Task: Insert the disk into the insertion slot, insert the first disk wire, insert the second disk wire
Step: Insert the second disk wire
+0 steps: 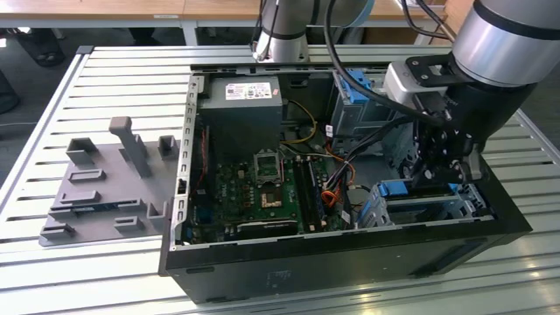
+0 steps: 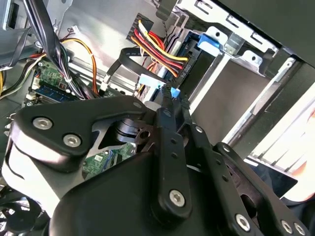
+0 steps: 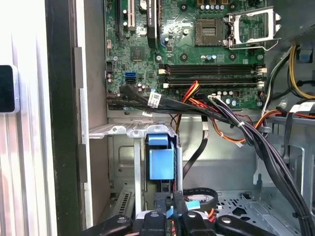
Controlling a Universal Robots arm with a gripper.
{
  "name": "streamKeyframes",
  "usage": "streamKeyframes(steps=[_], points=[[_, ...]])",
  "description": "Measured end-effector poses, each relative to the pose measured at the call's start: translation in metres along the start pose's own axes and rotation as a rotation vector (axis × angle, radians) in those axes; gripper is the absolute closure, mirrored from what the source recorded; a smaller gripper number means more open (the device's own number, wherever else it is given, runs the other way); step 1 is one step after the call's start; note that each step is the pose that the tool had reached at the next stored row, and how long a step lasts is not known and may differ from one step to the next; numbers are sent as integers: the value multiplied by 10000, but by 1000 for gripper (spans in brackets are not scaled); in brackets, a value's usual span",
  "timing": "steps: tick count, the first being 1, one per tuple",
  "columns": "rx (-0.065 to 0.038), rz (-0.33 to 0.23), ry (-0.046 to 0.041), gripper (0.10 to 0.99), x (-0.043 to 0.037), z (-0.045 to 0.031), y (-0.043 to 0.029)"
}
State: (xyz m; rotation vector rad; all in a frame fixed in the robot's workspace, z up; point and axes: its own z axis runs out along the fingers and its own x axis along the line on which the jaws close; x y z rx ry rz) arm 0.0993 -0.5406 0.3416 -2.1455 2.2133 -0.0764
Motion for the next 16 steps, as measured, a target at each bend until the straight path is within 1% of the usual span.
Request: streamKeyframes(steps=[2,3,4,7,16], points=[[-2,0,0,890,0,-20,-2],[-4,0,-2,953,0,-26,-2],[-5,0,-1,980,0,-32,-2],[-7,0,0,980,0,-49,-4],[-7,0,-2,980,-1,-70,-5]])
